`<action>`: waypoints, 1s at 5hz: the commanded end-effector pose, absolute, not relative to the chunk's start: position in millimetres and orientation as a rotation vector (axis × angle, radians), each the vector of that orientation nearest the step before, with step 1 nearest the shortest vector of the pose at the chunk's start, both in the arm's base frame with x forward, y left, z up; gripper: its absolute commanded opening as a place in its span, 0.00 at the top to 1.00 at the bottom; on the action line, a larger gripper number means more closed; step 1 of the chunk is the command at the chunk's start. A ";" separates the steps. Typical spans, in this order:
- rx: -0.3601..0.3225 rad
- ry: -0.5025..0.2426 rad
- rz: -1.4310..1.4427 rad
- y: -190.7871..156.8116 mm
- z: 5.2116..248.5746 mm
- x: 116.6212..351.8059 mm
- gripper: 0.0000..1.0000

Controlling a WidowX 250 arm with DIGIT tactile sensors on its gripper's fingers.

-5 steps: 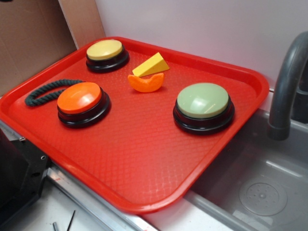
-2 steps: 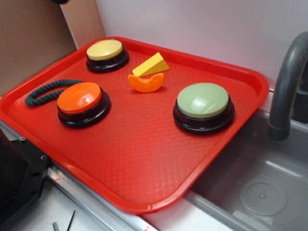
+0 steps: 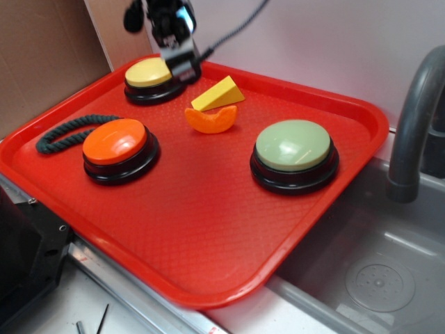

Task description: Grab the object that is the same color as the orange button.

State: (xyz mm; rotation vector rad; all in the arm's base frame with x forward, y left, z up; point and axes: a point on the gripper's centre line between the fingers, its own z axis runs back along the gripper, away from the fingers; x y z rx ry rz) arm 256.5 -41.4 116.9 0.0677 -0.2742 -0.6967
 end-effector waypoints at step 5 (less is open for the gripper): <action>0.020 -0.203 -0.803 -62.6 41.1 290.1 0.00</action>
